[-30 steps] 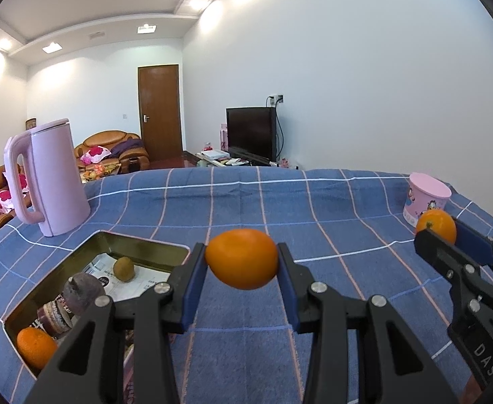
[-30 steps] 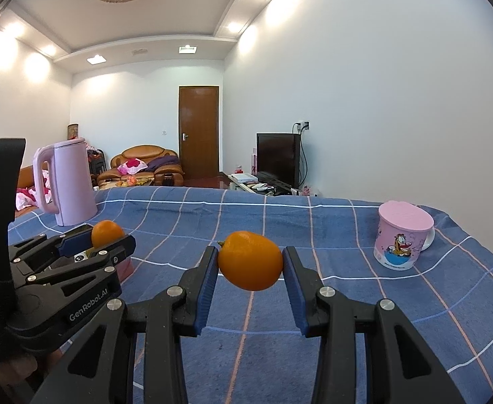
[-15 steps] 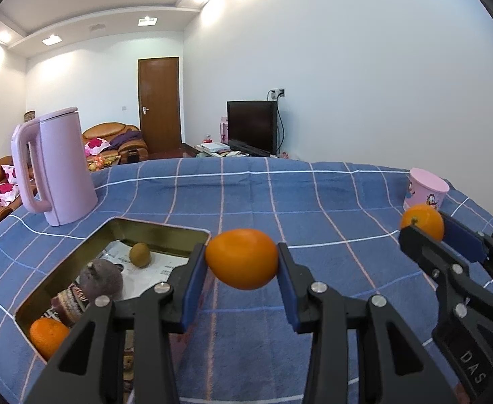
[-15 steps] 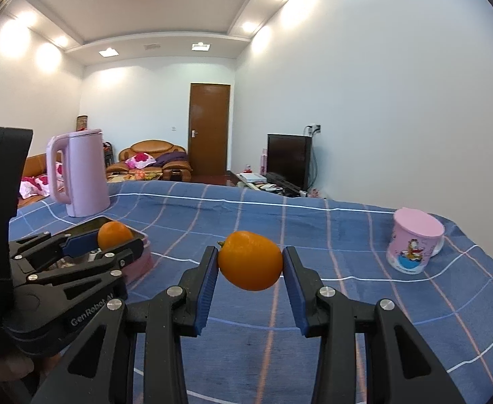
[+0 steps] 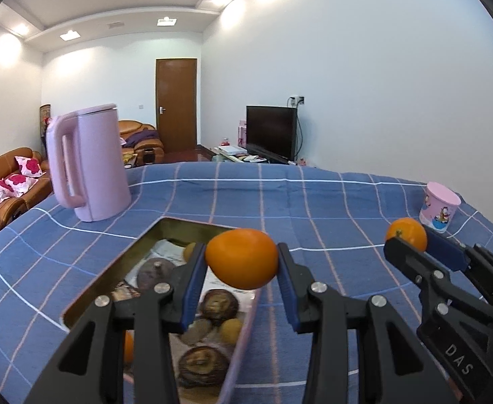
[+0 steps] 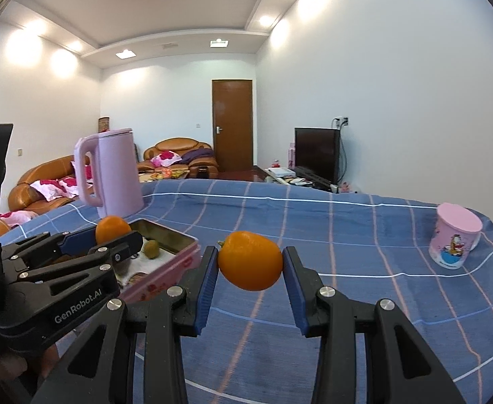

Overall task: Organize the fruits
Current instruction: 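Lift both held oranges and carry them over the pink tin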

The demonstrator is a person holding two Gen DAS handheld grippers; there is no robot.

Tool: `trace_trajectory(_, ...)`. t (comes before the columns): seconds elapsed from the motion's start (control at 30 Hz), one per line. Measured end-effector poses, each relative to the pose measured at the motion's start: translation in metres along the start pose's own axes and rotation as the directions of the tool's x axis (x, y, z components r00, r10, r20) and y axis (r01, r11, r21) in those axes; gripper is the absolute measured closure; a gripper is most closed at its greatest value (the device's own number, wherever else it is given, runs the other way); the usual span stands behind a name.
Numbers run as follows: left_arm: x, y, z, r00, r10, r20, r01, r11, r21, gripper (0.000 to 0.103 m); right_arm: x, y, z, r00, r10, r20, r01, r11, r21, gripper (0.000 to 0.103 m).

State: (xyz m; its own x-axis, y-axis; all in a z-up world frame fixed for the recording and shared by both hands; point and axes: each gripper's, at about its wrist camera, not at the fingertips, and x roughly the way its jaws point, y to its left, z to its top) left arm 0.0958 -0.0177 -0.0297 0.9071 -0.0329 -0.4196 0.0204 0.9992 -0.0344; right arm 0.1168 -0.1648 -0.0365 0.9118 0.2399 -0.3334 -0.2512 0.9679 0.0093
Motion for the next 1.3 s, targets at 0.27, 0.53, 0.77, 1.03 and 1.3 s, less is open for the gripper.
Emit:
trace_trajectory(0.27,-0.004,0.032,0.001,0.999,0.048,-0.007,-0.048,0.998,-0.033,0.060,0.010,0.034,0.004,0.998,0.062,0.001,-0.062,0.997,-0.037,0.062)
trace_trajectory(0.53,-0.006,0.062,0.000,0.996,0.093,-0.012,-0.093,0.994,-0.056,0.060,0.020,0.059,0.009,0.995,0.103,0.001,-0.103,0.993,-0.063,0.062)
trace_trajectory(0.77,-0.005,0.080,-0.002,0.992,0.120,-0.023,-0.122,0.990,-0.065,0.060,0.027,0.080,0.012,0.991,0.135,-0.004,-0.135,0.987,-0.086,0.062)
trace_trajectory(1.03,-0.004,0.097,-0.004,0.988,0.152,-0.036,-0.154,0.985,-0.078,0.060,0.035,0.098,0.017,0.986,0.168,-0.010,-0.168,0.981,-0.100,0.062)
trace_trajectory(1.3,-0.002,0.109,-0.006,0.985,0.164,-0.055,-0.168,0.982,-0.081,0.060,0.042,0.116,0.016,0.981,0.193,-0.024,-0.194,0.973,-0.124,0.062)
